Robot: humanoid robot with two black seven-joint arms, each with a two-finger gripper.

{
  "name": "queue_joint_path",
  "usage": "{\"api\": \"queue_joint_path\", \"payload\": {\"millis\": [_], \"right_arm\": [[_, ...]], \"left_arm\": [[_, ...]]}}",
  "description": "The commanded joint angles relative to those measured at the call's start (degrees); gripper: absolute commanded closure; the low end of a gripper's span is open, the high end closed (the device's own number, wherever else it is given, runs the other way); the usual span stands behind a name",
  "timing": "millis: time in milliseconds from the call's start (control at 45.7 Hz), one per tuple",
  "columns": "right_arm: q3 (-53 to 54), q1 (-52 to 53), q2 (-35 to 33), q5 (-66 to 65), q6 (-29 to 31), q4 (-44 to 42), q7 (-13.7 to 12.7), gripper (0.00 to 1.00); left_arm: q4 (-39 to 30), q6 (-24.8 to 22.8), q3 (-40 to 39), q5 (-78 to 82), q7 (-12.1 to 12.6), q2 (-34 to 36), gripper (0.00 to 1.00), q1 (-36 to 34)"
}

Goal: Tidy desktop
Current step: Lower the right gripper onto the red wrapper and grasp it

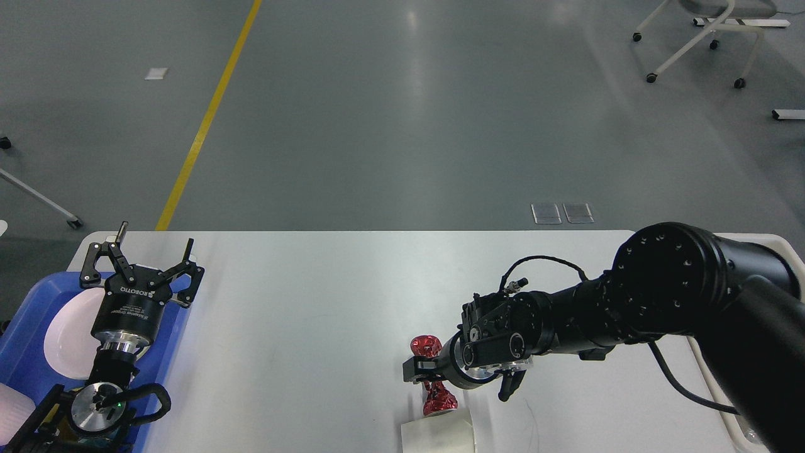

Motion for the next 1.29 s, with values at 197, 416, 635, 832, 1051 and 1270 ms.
{"api": "queue_joint_path", "payload": {"millis": [197,416,635,832,1051,1270], "right_arm": [[0.3,-2.3,-0.1,-1.3,-2.5,-1.3,0.1,0.05],[1.6,-3.6,-0.1,-2.9,-2.5,-1.2,0.1,0.18],[1.8,-6.2,-0.2,-4.7,-3.5,-1.4,0.1,0.63],[2.5,-7.2,-0.3,-3.6,-4.9,-1.4,0.1,1.0],[2.6,-6.9,-0.3,-3.6,-4.9,-1.4,0.1,1.0],[2.6,-6.0,-0.5,4.8,-5.6,-1.3,0.1,1.0]], "left_arm": [[0.0,0.0,0.0,0.0,0.0,0.0,0.04,0.0],[0.0,0.0,0.0,0.0,0.0,0.0,0.04,0.0],[0.0,0.0,0.0,0.0,0.0,0.0,0.04,0.0],[0.0,0.0,0.0,0.0,0.0,0.0,0.04,0.0],[0.0,0.0,-0.1,0.0,0.0,0.0,0.04,0.0],[0.0,0.0,0.0,0.0,0.0,0.0,0.04,0.0]]}}
